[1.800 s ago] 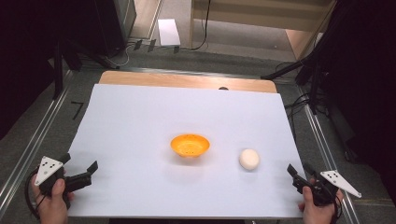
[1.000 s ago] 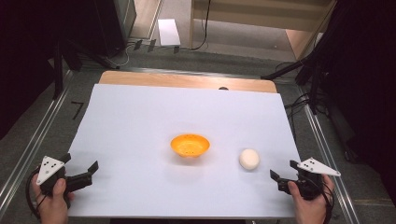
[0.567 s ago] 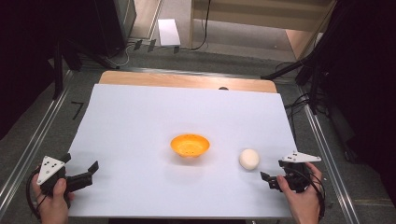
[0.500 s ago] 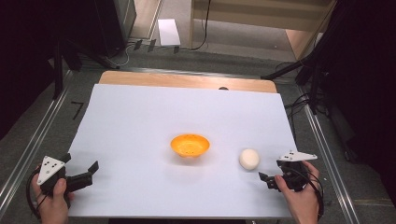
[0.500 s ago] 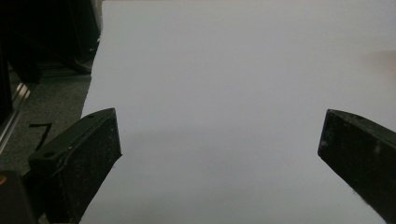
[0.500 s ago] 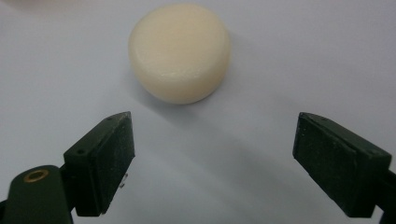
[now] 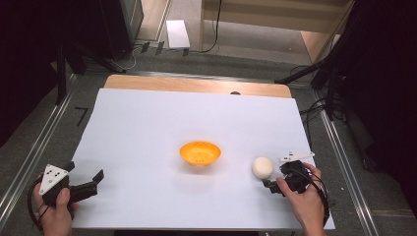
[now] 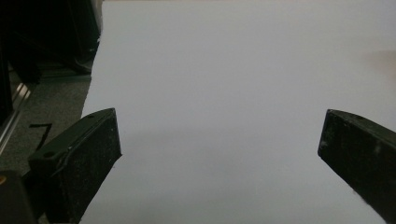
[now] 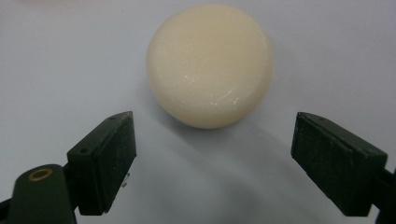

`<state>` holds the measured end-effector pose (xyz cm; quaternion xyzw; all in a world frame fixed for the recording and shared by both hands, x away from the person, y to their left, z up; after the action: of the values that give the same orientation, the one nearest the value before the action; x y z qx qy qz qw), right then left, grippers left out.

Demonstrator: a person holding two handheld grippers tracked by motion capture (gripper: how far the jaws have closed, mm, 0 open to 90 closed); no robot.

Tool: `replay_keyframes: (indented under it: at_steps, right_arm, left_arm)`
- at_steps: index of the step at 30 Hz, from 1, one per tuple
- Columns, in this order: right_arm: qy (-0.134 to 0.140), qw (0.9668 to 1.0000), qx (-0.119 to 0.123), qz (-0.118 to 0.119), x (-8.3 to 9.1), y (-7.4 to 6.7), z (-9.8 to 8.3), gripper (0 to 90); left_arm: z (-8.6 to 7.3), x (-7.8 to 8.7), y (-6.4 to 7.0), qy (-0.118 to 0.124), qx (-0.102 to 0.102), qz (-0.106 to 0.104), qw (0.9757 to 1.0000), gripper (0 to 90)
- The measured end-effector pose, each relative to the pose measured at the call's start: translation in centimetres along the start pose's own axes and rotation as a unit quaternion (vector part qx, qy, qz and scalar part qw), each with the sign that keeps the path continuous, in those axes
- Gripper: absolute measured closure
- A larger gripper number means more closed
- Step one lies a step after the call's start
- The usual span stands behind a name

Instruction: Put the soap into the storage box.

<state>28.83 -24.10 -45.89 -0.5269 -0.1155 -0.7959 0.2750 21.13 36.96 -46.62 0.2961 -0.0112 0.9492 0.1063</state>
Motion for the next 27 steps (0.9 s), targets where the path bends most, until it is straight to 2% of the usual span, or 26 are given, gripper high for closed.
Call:
replay_keyframes:
  at_steps: [12, 20, 27]
  right_arm:
    - [-0.005, 1.0000, -0.008, -0.001, -0.8, -0.3, 1.8, 15.5]
    - [-0.005, 0.9997, -0.024, -0.009, -1.3, -0.3, 2.1, 20.1]
    - [-0.009, 0.9994, -0.032, -0.005, -1.7, -0.5, 2.5, 22.8]
  left_arm:
    - [0.0, 0.0, 0.0, 0.001, 0.000, -0.001, 1.0000, 0.0]
    - [0.0, 0.0, 0.0, 0.000, 0.000, 0.000, 1.0000, 0.0]
    - [0.0, 0.0, 0.0, 0.001, 0.000, 0.000, 1.0000, 0.0]
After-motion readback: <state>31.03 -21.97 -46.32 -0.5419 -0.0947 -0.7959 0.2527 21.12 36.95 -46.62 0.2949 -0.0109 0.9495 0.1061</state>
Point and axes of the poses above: each handheld gripper's, and its own axes: x roughly backward along the jaws, z roughly out of its top, y roughly to its right, the point moved 1 cm from there along -x, roughly forward along the jaws, and after that the axes turned 8 degrees about -y, right-handed, at the moved point
